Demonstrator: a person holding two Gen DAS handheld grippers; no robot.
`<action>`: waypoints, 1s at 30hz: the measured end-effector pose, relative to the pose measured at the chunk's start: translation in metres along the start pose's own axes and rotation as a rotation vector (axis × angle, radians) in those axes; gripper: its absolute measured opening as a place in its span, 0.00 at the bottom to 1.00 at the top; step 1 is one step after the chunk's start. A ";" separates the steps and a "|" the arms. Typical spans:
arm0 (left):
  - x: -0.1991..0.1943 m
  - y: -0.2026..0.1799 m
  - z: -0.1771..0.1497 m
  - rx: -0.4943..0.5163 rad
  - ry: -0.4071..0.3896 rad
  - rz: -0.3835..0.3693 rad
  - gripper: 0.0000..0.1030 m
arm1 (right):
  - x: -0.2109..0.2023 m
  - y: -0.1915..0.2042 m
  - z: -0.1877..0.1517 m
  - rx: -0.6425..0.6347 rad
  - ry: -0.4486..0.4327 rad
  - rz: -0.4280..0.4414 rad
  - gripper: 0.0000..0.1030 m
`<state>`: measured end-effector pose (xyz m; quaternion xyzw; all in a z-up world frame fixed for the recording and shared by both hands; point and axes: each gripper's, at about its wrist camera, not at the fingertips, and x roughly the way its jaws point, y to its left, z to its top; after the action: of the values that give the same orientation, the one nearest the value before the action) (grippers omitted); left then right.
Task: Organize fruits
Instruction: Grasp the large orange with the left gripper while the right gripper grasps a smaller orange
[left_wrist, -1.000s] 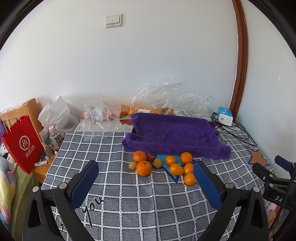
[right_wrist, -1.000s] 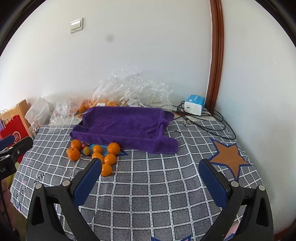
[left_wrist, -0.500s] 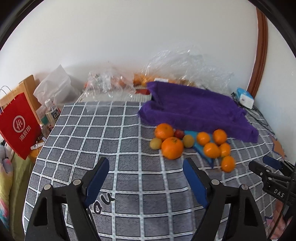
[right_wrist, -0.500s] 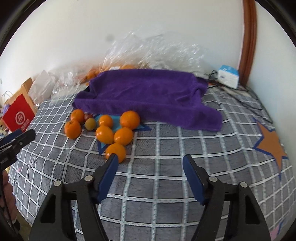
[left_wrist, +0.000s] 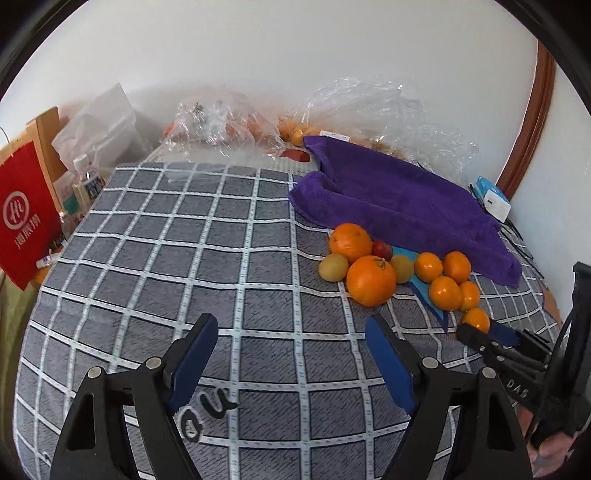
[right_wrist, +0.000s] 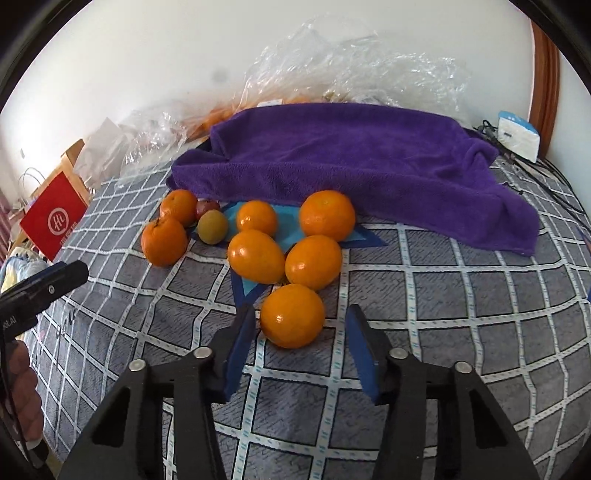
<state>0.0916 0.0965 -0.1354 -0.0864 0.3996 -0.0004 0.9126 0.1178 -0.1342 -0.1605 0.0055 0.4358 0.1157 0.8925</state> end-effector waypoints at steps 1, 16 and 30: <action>0.003 -0.002 0.001 -0.003 0.006 -0.009 0.78 | -0.001 0.002 0.000 -0.015 -0.008 -0.011 0.39; 0.050 -0.048 0.013 -0.049 0.048 -0.124 0.77 | -0.026 -0.059 -0.008 0.029 -0.058 -0.093 0.34; 0.065 -0.062 0.018 -0.020 0.052 -0.083 0.38 | -0.018 -0.084 -0.010 0.115 -0.046 -0.052 0.34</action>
<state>0.1535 0.0341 -0.1614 -0.1118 0.4192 -0.0366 0.9002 0.1160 -0.2206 -0.1622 0.0480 0.4213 0.0672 0.9031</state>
